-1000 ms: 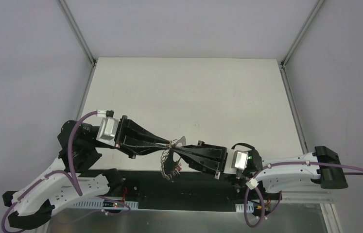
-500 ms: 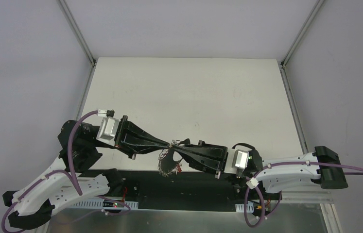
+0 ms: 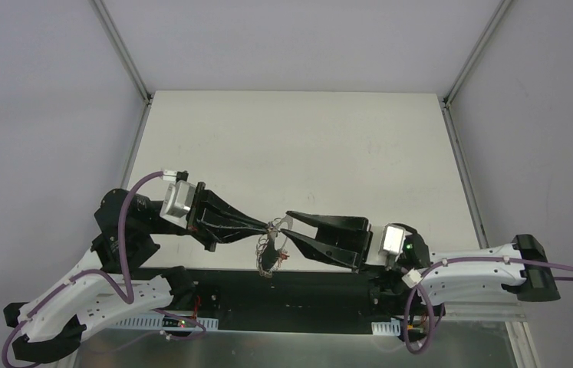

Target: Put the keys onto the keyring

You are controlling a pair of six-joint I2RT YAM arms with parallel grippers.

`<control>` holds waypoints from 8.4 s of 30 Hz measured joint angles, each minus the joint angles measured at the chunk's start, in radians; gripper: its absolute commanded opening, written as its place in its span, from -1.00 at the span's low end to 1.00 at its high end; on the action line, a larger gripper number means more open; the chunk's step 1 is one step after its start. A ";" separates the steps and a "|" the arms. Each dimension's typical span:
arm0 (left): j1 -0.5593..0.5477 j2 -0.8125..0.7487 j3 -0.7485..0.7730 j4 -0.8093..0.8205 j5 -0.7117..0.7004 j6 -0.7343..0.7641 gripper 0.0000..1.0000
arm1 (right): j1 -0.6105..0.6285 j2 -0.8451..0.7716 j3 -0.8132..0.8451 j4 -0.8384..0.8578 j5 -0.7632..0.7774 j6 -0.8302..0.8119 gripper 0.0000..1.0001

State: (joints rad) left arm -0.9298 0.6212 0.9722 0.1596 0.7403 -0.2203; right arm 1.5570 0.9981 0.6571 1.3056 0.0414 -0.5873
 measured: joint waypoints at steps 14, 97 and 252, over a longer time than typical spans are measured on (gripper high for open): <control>0.000 0.013 0.080 -0.279 -0.042 0.063 -1.00 | 0.000 -0.199 0.399 -1.128 0.119 0.166 -0.04; 0.000 0.153 0.150 -0.801 -0.016 0.254 -1.00 | -0.251 0.220 0.735 -1.871 -0.346 0.464 -0.30; 0.000 -0.018 -0.045 -0.087 0.124 0.132 -0.59 | 0.080 -0.138 0.305 -1.098 0.084 0.186 -1.00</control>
State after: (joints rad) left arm -0.9298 0.6037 0.9268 0.0727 0.8646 -0.0883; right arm 1.6371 0.8604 0.9623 0.2081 0.1257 -0.4015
